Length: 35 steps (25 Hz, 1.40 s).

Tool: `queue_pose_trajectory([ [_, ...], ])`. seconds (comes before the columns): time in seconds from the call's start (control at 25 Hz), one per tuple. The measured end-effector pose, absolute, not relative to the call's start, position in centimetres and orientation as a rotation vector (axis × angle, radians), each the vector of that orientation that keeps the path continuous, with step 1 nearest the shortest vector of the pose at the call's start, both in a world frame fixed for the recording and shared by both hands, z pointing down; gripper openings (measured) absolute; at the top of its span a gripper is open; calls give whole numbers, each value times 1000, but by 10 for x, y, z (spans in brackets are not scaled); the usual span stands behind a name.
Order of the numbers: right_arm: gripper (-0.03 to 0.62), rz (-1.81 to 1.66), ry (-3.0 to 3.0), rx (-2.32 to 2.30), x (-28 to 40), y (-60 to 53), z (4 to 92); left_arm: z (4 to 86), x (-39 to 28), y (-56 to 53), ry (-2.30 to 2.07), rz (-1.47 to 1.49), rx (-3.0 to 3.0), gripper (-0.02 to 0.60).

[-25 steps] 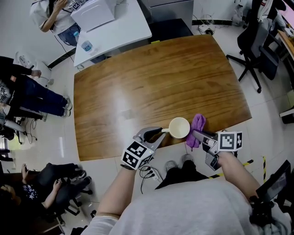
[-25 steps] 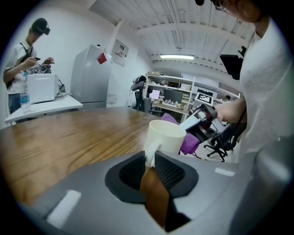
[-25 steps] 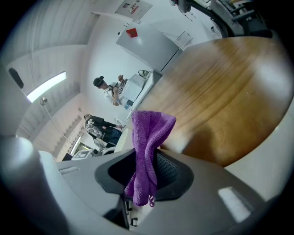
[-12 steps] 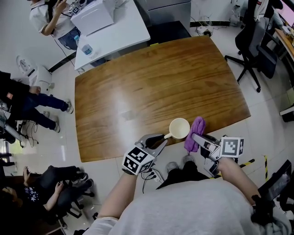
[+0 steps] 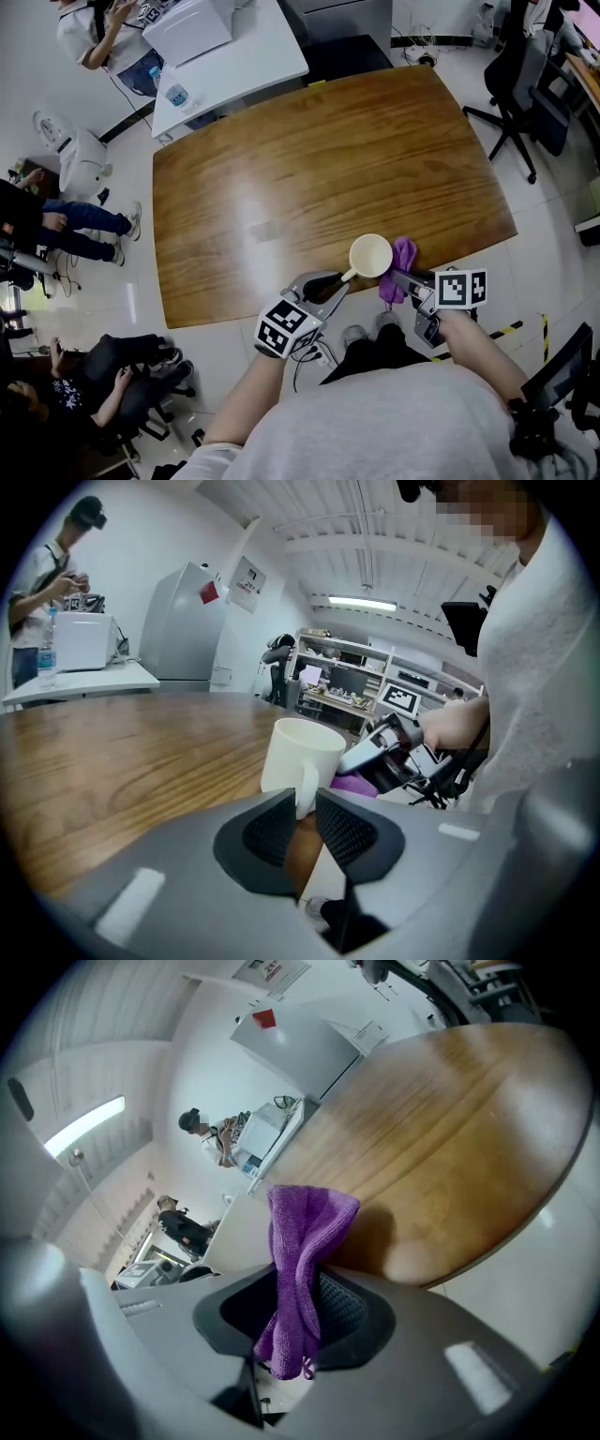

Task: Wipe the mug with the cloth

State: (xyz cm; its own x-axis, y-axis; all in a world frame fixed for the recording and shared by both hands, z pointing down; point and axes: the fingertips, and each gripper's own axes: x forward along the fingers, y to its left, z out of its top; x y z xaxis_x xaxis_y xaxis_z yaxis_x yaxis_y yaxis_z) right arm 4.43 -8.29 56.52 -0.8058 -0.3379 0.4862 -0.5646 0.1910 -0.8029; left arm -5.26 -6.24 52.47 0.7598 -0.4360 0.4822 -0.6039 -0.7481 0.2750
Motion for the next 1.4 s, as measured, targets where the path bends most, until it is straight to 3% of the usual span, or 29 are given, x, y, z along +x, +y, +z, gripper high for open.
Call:
queue_pose_trajectory([
  [0.28,110,1677,-2256,879,44,-86,570,527,-52,-62,-800,539,2528,61],
  [0.8,110,1799,-2430,892,45,-64,497,527,-21,-46,-725,430,2486,63],
  [1.4,110,1686,-2258,966,49,-81,579,529,-7,-48,-700,420,2461,61],
])
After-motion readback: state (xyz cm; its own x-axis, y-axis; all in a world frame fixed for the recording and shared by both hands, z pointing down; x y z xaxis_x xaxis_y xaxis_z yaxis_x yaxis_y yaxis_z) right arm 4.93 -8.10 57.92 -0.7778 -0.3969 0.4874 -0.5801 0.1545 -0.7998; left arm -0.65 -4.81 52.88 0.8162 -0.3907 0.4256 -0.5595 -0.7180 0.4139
